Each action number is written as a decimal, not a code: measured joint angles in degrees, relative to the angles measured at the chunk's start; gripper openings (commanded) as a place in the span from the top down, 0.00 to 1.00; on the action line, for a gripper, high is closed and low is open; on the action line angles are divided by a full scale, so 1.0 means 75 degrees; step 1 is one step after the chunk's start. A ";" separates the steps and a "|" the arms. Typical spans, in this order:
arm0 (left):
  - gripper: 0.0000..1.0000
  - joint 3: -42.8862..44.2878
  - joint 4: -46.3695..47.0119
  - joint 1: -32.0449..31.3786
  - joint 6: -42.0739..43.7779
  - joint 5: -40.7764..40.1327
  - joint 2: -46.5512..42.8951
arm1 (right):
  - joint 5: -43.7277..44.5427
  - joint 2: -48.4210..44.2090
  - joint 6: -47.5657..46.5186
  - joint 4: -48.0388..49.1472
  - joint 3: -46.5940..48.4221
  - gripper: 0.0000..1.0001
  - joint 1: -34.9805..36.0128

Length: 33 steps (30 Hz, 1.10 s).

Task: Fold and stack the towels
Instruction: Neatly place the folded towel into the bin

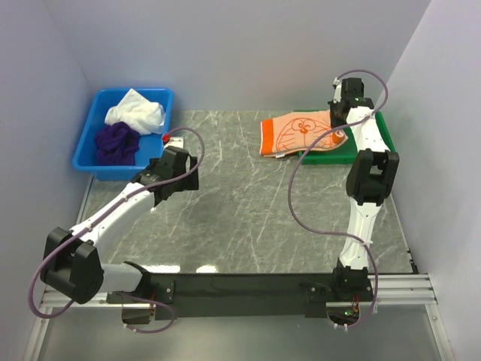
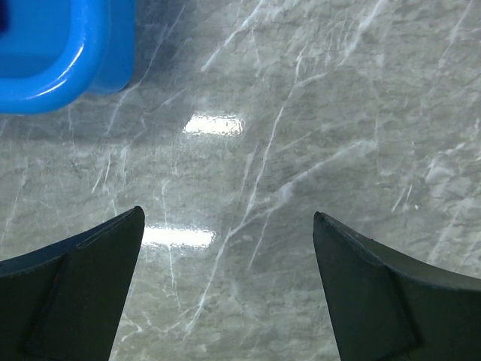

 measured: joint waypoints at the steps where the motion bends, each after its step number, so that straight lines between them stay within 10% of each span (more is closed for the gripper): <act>1: 0.01 0.0000 0.0003 0.0017 0.0000 0.0000 0.0047 | 0.0038 0.0015 -0.0105 0.0047 -0.0052 1.00 -0.0038; 33: 0.02 -0.0137 0.0513 0.0446 0.0015 0.0114 0.0682 | 0.1201 0.0851 -0.1612 0.1958 -0.0358 1.00 -0.0673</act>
